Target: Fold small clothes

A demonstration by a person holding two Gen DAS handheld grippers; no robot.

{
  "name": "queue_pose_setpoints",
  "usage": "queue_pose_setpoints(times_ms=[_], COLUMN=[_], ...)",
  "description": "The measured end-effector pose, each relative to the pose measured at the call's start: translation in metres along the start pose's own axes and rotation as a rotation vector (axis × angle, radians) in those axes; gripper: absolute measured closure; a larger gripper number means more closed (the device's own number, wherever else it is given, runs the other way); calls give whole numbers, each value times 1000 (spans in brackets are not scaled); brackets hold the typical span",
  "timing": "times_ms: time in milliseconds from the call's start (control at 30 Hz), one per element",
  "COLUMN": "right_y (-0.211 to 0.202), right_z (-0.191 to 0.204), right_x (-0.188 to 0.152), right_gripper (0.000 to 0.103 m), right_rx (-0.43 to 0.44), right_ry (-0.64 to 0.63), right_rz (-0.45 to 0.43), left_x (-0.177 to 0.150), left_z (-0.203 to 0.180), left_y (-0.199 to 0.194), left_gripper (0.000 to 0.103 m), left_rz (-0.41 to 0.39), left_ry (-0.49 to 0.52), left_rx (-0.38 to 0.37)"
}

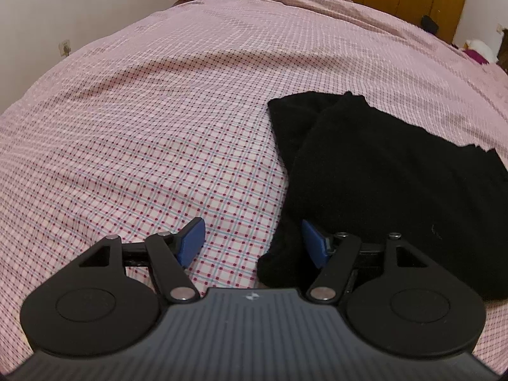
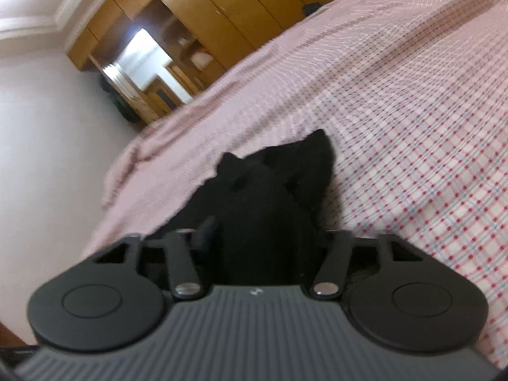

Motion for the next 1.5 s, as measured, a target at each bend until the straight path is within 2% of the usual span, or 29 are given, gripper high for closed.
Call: queue_pose_setpoints(times_ms=[67,167,267,400,533,733,867,1033,1233,1500], right_y=[1,0,-1,1,2,8,22,38,74,108], right_z=[-4,-1,12,33,71,135,173,220,273,299], right_x=[3,9,13,23,31,30,26,10,-30,-91], right_gripper=[78,81,82,82,82,83,83,83,84,85], right_rx=[-13,-29,-49,-36,-28,19,37,65,94,91], right_ry=[35,40,16,41,-30,-133,-201,-306,-404,-506], right_rz=[2,9,11,28,47,73,101,124,233,318], left_x=[0,2,3,3,5,3,2,4,4,-6], left_z=[-1,0,3,3,8,28,44,66,90,110], left_y=[-2,-6,-10,-22,-29,-33,-37,-39,-43,-31], left_gripper=[31,31,31,31,31,31,31,31,31,31], left_rz=[-1,2,8,-29,-45,-27,-43,-54,-75,-56], left_ry=[0,-6,-18,48,80,54,51,19,-50,-103], left_rx=[5,0,-23,-49,-54,-76,-60,-53,-47,-56])
Point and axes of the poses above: each gripper's, at about its wrist camera, not at the fingertips, and y roughly the way its jaws point, z to its left, x to its top, the point moved 8 cm from there along y, roughly the way its jaws point, and after that the axes turned 11 degrees about x, right-handed, at the moved point
